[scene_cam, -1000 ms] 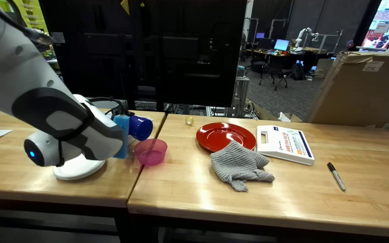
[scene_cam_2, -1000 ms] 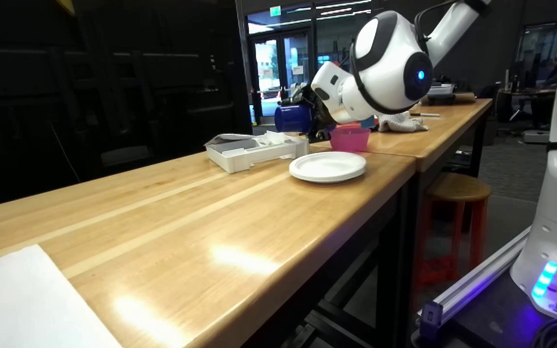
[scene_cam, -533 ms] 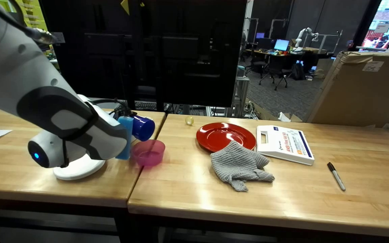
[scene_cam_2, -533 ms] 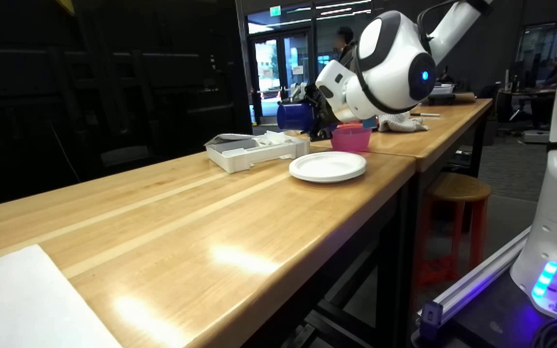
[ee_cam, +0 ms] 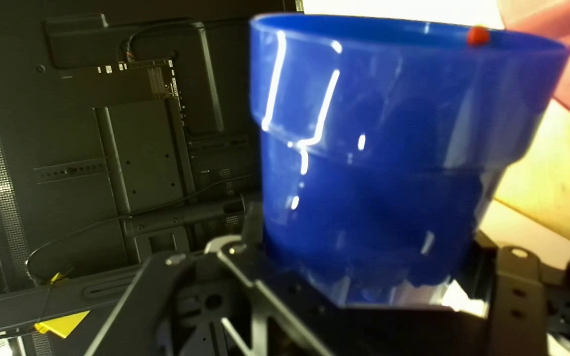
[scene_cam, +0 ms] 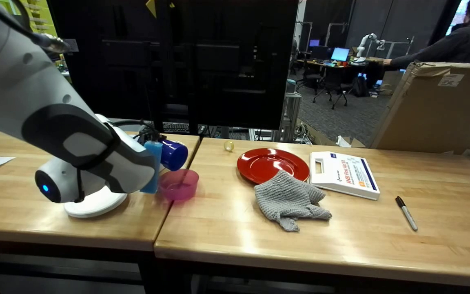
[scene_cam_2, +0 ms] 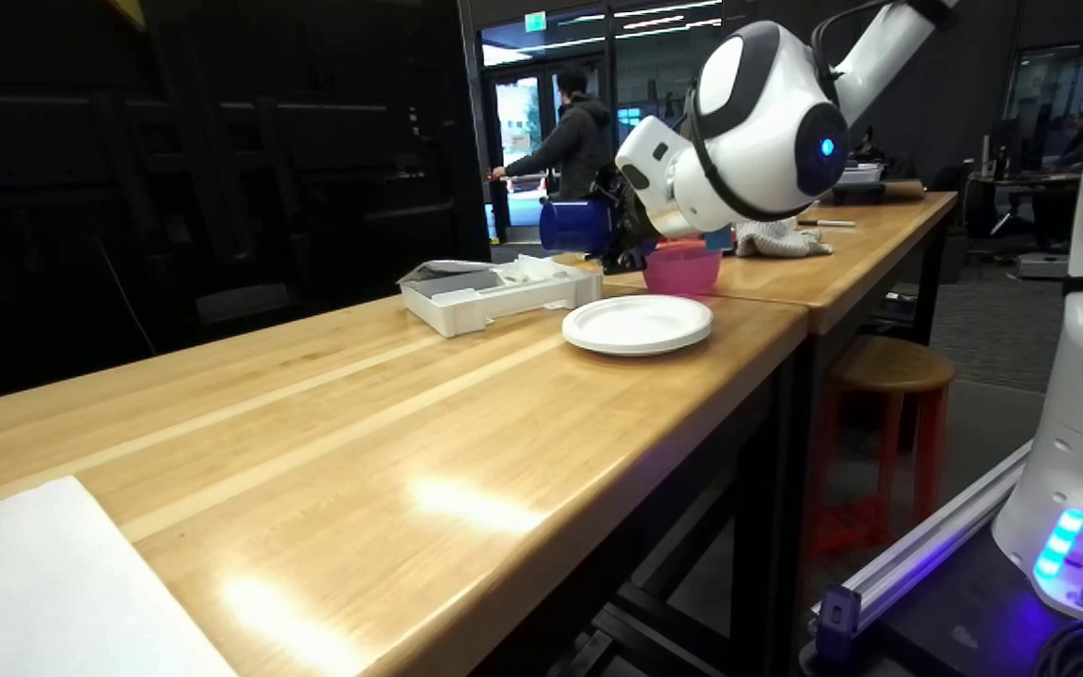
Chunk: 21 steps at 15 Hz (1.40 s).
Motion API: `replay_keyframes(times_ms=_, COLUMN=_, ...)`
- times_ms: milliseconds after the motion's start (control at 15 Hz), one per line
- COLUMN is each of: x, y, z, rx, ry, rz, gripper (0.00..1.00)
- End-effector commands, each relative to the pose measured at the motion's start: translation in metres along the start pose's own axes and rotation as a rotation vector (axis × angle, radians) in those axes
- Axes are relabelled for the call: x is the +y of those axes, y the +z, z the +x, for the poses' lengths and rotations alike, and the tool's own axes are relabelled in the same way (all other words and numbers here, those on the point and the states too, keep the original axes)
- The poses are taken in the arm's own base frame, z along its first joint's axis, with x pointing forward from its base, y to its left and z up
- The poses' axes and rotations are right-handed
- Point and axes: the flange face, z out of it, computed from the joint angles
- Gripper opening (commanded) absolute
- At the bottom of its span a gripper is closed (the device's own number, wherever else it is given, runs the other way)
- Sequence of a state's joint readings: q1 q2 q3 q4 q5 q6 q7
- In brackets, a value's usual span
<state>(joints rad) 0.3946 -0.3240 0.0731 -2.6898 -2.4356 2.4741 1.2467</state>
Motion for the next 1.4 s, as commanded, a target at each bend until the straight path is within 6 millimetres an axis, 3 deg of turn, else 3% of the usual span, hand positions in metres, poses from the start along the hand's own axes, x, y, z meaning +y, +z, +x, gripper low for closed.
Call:
replay_keyframes(times_ms=0, x=0.005, y=-0.006, z=-0.008, rx=0.016, ry=0.027, rz=-0.002, gripper=0.58)
replay_keyframes(times_ms=1333, x=0.006, y=-0.016, z=-0.02, rx=0.026, ry=0.049, rz=-0.019, gripper=0.58)
